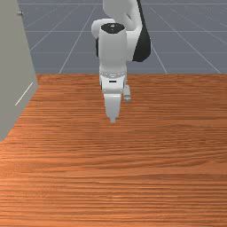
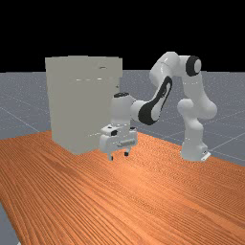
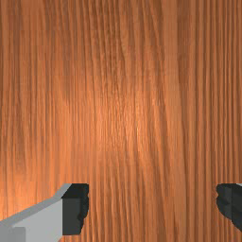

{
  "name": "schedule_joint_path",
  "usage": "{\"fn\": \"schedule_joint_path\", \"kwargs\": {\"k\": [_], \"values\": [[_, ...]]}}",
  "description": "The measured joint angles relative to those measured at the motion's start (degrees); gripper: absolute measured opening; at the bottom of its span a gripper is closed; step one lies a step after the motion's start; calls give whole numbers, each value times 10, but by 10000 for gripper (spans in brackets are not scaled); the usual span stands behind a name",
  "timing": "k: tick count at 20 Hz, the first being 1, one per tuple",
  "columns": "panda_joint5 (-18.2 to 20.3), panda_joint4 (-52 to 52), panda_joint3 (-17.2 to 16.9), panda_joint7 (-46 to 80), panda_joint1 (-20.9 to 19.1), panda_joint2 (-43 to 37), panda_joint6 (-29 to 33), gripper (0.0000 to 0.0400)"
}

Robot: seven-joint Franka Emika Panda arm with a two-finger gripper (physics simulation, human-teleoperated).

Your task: Open the drawer

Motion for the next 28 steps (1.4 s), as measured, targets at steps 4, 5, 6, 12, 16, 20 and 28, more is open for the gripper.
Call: {"fn": "schedule_joint_path", "kwargs": {"k": [4,5,6,12,16,20,28], "values": [[-18,-6,-20,31,1,-5,-26,400],[-19,-7,-21,33,0,-5,-28,400],[-30,-5,-31,138,7,-44,-142,245],[-53,65,-47,765,10,-233,-361,13],[-56,75,-44,873,12,-232,-384,2],[-63,139,-44,889,12,-249,-410,0],[-115,280,-90,883,-29,-248,-464,367]]}}
